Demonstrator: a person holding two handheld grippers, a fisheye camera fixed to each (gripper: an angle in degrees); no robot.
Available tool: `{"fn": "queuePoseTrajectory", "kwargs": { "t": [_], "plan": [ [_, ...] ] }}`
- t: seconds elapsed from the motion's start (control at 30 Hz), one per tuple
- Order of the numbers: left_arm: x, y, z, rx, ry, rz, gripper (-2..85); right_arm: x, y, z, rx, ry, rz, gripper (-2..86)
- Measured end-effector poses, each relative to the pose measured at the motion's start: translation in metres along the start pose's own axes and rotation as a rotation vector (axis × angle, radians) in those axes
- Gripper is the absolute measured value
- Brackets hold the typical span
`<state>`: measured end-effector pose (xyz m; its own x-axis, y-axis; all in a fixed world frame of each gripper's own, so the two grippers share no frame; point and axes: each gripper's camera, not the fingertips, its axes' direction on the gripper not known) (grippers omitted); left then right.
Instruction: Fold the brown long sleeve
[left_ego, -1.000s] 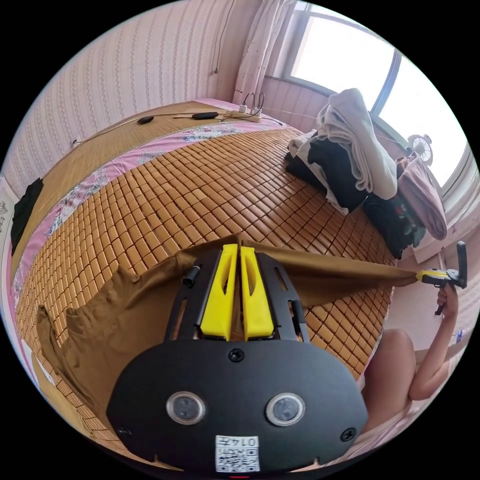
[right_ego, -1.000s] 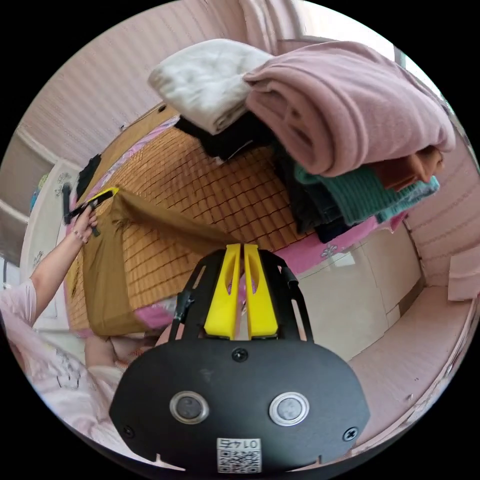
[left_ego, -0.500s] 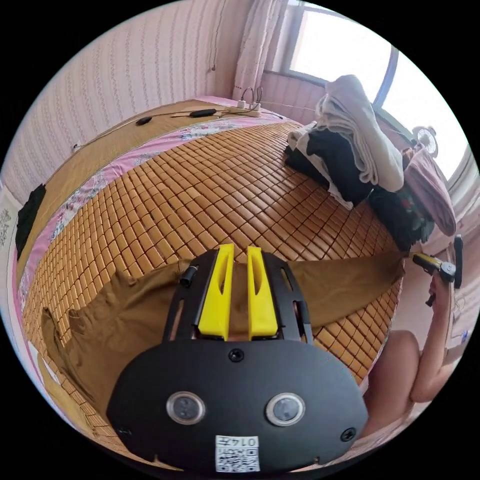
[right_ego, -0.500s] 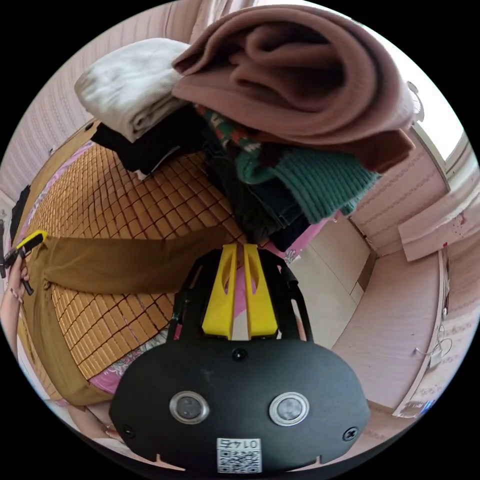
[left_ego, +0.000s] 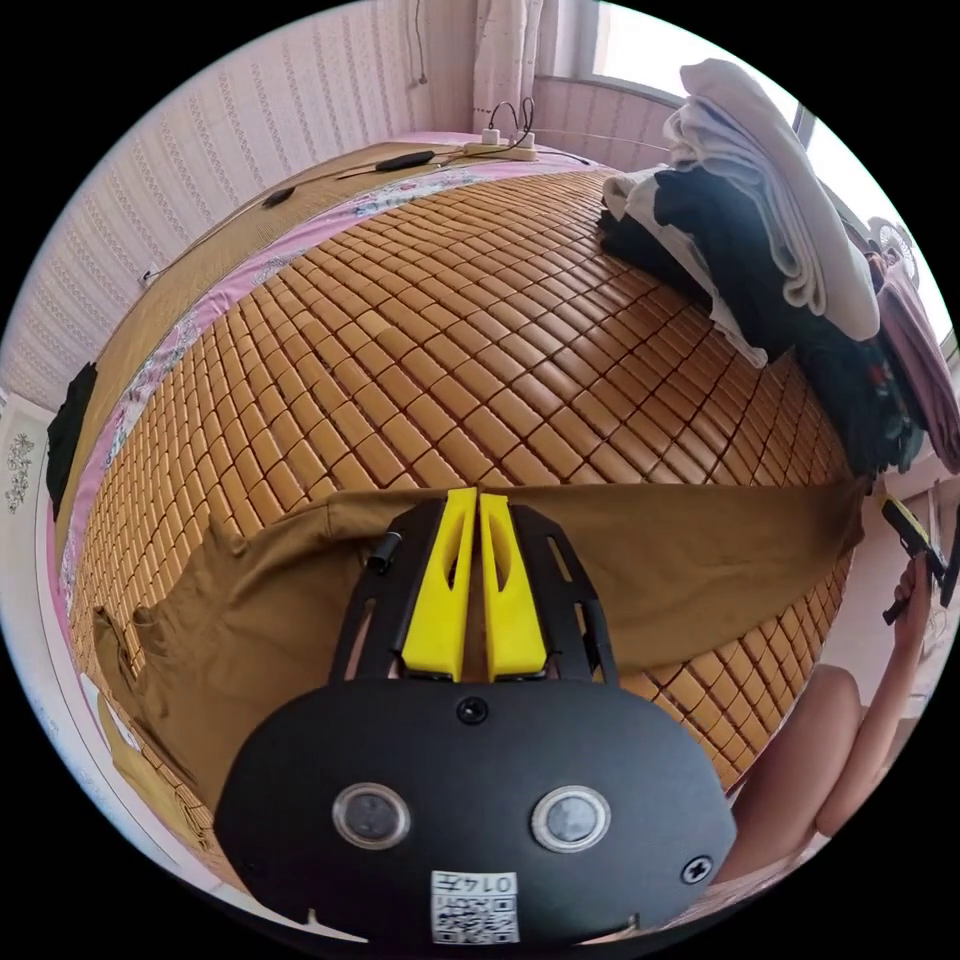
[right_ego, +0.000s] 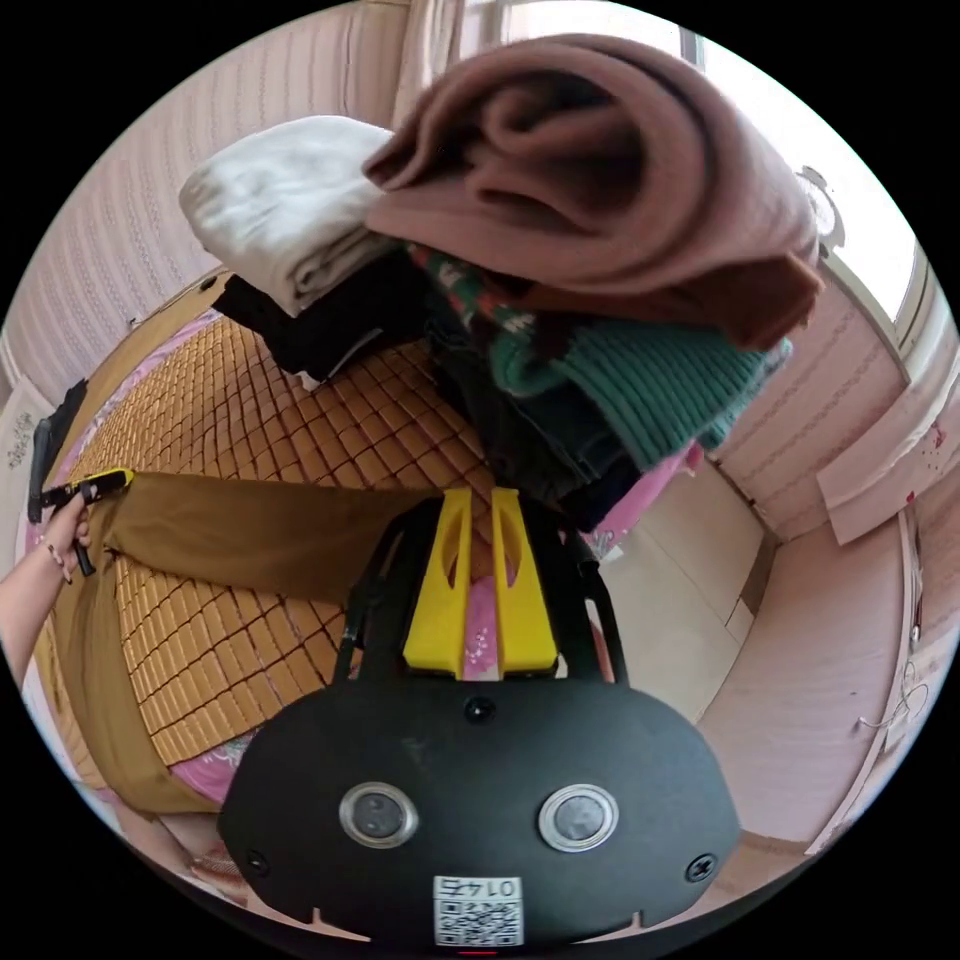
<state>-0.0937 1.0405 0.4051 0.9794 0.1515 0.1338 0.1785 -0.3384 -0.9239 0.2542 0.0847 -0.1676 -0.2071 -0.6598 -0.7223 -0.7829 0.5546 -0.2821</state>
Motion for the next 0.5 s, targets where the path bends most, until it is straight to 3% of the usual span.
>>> {"fn": "queuePoseTrajectory", "kwargs": {
  "t": [0.17, 0.23, 0.5],
  "plan": [
    [-0.018, -0.001, 0.0, 0.022, 0.055, -0.096, -1.0, -0.027, -0.008, 0.031, -0.035, 0.003, -0.058, 3.3],
    [-0.015, 0.0, -0.002, 0.021, 0.039, -0.059, -1.0, -0.033, -0.011, 0.057, -0.153, 0.002, -0.086, 2.0],
    [-0.012, 0.009, -0.017, 0.012, 0.044, -0.022, -1.0, -0.029, 0.013, 0.022, -0.041, 0.075, -0.09, -0.2]
  ]
}}
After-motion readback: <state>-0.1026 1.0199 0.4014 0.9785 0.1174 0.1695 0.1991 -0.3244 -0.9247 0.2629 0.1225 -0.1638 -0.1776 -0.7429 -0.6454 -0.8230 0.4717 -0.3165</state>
